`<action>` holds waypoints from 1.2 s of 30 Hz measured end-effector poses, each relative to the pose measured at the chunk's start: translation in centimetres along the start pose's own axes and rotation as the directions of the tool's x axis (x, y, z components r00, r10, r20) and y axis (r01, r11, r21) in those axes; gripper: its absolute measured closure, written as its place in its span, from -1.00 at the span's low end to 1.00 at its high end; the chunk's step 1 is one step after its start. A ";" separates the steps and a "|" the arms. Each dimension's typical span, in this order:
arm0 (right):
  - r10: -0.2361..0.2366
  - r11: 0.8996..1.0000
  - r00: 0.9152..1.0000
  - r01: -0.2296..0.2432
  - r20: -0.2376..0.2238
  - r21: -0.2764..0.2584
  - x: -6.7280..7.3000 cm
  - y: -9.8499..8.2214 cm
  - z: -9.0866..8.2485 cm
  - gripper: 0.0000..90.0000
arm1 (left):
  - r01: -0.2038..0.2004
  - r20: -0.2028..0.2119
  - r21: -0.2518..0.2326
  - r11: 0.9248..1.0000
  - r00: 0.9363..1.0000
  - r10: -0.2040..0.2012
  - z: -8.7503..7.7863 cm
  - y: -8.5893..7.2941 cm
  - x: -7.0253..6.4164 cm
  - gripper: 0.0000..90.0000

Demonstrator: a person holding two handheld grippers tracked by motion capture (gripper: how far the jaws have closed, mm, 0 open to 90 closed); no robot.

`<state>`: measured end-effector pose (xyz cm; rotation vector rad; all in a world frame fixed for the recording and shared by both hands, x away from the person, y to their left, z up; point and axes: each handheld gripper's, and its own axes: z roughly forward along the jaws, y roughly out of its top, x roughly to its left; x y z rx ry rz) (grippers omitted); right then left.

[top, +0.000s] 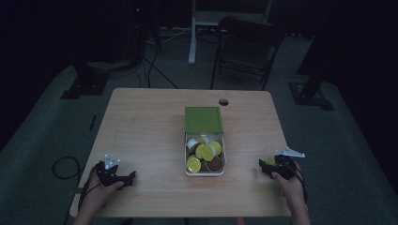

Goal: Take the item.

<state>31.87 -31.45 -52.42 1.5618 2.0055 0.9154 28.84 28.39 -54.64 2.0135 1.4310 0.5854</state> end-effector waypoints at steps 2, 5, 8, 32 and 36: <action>-0.004 1.000 1.000 0.004 -0.002 -0.016 0.1 0.4 -0.3 -0.50 | 0.000 0.000 0.000 1.000 1.000 0.000 0.0 0.0 0.0 -0.96; -0.019 0.999 1.000 0.018 -0.009 -0.035 0.4 1.1 -0.7 -0.54 | 0.000 0.000 0.000 1.000 1.000 0.000 0.0 0.0 0.0 -0.96; -0.038 0.998 0.999 0.037 -0.024 -0.046 0.8 1.7 -1.1 -0.59 | 0.000 0.000 0.000 1.000 1.000 0.000 0.0 0.0 0.0 -0.96; -0.193 0.979 0.950 0.170 -0.246 -0.110 5.6 3.6 -1.8 -0.69 | 0.000 0.000 0.000 1.000 1.000 0.000 0.0 0.0 0.0 -0.96; -0.242 0.970 0.923 0.221 -0.300 -0.103 6.2 3.1 -1.5 -0.68 | 0.000 0.000 0.000 1.000 1.000 0.000 0.0 0.0 0.0 -0.96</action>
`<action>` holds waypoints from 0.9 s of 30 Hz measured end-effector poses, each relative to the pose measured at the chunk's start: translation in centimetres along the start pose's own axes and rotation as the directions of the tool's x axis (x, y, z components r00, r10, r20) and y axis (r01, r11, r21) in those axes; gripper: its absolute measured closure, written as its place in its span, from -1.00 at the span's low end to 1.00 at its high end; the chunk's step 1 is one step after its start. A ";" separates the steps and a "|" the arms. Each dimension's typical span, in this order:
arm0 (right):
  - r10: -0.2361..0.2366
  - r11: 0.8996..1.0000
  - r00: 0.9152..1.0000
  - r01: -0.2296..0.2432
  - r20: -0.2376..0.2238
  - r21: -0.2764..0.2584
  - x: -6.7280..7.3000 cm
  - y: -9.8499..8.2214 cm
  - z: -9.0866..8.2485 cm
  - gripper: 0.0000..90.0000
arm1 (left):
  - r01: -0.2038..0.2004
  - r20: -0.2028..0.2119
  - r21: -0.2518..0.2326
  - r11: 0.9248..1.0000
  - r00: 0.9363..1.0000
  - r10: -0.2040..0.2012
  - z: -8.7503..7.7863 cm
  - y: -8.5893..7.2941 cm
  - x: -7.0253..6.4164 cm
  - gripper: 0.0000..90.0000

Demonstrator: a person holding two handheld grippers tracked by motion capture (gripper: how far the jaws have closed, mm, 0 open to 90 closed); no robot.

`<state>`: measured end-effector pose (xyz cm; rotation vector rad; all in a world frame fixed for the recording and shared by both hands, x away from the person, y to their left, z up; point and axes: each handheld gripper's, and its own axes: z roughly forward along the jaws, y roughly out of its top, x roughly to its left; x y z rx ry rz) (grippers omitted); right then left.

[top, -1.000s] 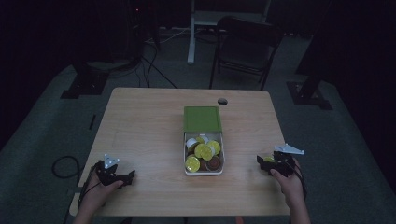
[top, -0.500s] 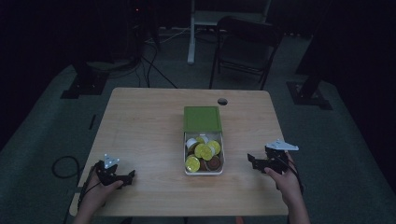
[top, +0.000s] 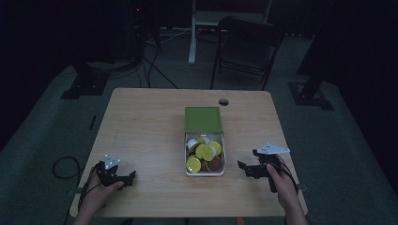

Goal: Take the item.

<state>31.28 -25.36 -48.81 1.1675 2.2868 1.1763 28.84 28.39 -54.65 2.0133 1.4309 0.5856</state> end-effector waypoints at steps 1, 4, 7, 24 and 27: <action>-0.022 1.000 1.000 0.022 -0.018 0.009 0.2 -0.1 0.2 -0.68 | 0.000 0.000 0.000 1.000 1.000 0.000 0.0 0.0 0.0 -0.96; -0.029 1.000 0.999 0.029 -0.045 0.012 0.6 -0.4 0.6 -0.68 | 0.000 0.000 0.000 1.000 1.000 0.000 0.0 0.0 0.0 -0.96; -0.035 0.999 0.998 0.036 -0.052 0.025 0.9 -0.7 1.1 -0.67 | 0.000 0.000 0.000 1.000 1.000 0.000 0.0 0.0 0.0 -0.96; -0.162 0.982 0.978 0.173 -0.129 0.078 2.6 -2.1 3.2 -0.67 | 0.000 0.000 0.000 1.000 1.000 0.000 0.0 0.0 0.0 -0.96; -0.174 0.979 0.975 0.187 -0.138 0.083 2.7 -2.4 3.4 -0.67 | 0.000 0.000 0.000 1.000 1.000 0.000 0.0 0.0 0.0 -0.96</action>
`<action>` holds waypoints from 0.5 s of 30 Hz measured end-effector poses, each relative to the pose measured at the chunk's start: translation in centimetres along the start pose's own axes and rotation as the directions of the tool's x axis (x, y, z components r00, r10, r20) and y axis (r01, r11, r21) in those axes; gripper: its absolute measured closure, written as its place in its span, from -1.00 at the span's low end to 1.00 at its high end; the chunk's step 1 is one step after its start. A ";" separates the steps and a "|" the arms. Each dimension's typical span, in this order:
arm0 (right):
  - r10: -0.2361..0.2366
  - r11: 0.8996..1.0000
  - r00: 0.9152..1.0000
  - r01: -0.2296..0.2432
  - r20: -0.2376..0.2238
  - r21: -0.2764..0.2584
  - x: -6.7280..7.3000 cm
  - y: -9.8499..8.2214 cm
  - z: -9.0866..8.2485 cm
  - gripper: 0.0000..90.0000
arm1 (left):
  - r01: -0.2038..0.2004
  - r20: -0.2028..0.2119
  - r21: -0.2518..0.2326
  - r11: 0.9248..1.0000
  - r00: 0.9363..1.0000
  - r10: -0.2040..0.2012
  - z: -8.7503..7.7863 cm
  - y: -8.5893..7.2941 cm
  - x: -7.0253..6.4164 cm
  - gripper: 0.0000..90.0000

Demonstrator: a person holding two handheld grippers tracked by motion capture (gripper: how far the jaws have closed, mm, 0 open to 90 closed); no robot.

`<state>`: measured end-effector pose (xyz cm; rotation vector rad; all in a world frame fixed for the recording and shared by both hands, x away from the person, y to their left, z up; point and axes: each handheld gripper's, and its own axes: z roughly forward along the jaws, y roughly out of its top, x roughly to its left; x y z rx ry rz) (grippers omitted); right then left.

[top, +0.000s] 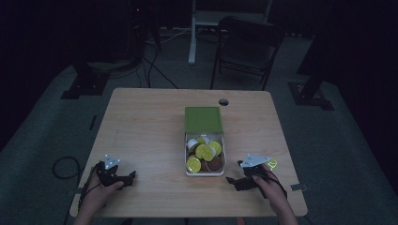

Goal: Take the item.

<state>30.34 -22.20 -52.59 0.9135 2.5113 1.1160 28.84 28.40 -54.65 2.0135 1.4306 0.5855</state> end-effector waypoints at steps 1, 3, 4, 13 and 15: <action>-0.006 1.000 1.000 0.006 -0.005 0.002 0.1 -0.1 0.1 -0.67 | 0.000 0.000 0.000 1.000 1.000 0.000 0.0 0.0 0.0 -0.96; -0.021 1.000 1.000 0.022 -0.010 0.012 0.2 -0.3 0.2 -0.70 | 0.000 0.000 0.000 1.000 1.000 0.000 0.0 0.0 0.0 -0.96; -0.032 0.999 0.999 0.032 -0.009 0.018 0.3 -0.4 0.3 -0.72 | 0.000 0.000 0.000 1.000 1.000 0.000 0.0 0.0 0.0 -0.96; -0.130 0.990 0.990 0.133 -0.054 0.056 0.8 -1.0 1.2 -0.75 | 0.000 0.000 0.000 1.000 1.000 0.000 0.0 0.0 0.0 -0.96; -0.132 0.989 0.989 0.136 -0.065 0.066 0.8 -1.1 1.4 -0.75 | -0.001 0.000 0.001 1.000 1.000 0.001 0.0 0.0 0.0 -0.96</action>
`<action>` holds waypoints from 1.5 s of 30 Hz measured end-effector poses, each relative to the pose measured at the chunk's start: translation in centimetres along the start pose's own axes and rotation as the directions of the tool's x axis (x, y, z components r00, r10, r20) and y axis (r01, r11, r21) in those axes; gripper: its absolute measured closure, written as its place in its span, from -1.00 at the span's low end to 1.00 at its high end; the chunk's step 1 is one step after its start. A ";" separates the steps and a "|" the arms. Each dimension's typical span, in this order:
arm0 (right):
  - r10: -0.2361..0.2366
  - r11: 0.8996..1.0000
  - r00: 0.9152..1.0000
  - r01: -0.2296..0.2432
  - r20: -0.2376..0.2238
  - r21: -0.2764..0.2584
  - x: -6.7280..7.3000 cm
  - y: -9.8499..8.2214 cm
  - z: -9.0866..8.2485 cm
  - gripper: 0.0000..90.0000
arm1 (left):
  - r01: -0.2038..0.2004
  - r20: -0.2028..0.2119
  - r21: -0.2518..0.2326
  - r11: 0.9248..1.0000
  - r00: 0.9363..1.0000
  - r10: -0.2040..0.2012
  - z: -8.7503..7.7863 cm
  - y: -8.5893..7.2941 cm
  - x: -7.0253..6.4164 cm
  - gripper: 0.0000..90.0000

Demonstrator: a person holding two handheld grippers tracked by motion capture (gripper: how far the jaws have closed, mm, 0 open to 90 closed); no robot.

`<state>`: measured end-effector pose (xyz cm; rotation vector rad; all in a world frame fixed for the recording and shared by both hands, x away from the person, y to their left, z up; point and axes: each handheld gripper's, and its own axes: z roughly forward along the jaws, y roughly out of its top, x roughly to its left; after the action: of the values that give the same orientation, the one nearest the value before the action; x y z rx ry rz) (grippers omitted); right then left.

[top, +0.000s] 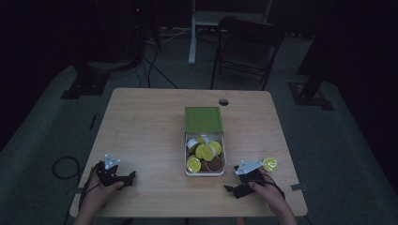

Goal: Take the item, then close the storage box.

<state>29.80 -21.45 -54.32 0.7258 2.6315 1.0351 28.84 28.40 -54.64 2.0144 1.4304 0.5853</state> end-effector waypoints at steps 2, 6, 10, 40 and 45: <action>-0.008 1.000 1.000 0.008 -0.005 0.000 0.0 -0.1 0.2 -0.75 | 0.000 0.000 0.000 1.000 1.000 0.000 0.0 0.0 0.0 -0.96; 0.015 1.000 1.000 -0.016 -0.016 -0.016 -0.2 -0.3 0.2 -0.75 | -0.001 0.003 -0.001 1.000 1.000 0.001 0.0 0.0 0.0 -0.95; 0.028 0.998 1.000 -0.028 -0.007 -0.047 -0.2 -0.7 0.3 -0.75 | -0.006 0.008 0.001 1.000 1.000 0.006 -0.1 -0.1 0.0 -0.95; 0.034 0.998 0.999 -0.034 -0.004 -0.045 0.2 -0.2 0.1 -0.72 | -0.152 0.201 -0.055 0.987 0.966 0.160 -0.9 -0.1 -2.0 -0.95; 0.037 0.997 0.999 -0.037 0.007 -0.068 0.1 0.2 -0.4 -0.72 | -0.201 0.231 -0.060 0.978 0.950 0.209 -1.2 0.3 -3.2 -0.95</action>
<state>29.67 -21.54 -53.83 0.7645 2.5717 1.1232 27.24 25.59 -53.64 2.1388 1.0722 0.4348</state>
